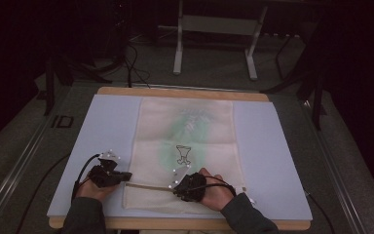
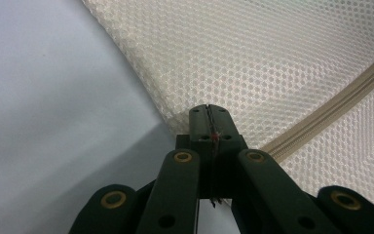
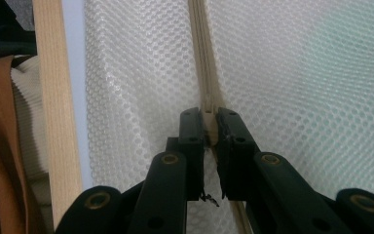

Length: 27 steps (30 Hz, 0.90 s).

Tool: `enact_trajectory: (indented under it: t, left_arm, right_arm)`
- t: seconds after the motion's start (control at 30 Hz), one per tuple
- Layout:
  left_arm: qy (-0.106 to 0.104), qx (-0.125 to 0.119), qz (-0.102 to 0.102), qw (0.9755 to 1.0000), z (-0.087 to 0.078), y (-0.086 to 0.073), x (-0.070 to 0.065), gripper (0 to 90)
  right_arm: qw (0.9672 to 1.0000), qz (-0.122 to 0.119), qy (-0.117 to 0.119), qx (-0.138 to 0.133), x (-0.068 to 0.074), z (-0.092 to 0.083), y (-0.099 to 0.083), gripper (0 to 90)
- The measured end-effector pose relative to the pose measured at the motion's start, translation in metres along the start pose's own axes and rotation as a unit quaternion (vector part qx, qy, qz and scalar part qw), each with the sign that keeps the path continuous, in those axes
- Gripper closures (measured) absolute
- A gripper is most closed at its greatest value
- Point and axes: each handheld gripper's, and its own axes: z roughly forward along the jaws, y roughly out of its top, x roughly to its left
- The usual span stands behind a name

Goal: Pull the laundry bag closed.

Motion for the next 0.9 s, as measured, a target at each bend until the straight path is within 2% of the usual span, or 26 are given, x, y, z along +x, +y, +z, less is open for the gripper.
enact_trajectory:
  t: [0.9]
  left_arm:
    - [0.003, 0.002, 0.003, 1.0, 0.0, 0.0, -0.001, 90.0]
  right_arm:
    - [1.0, 0.007, -0.006, 0.005, -0.005, -0.01, -0.017, 82.3]
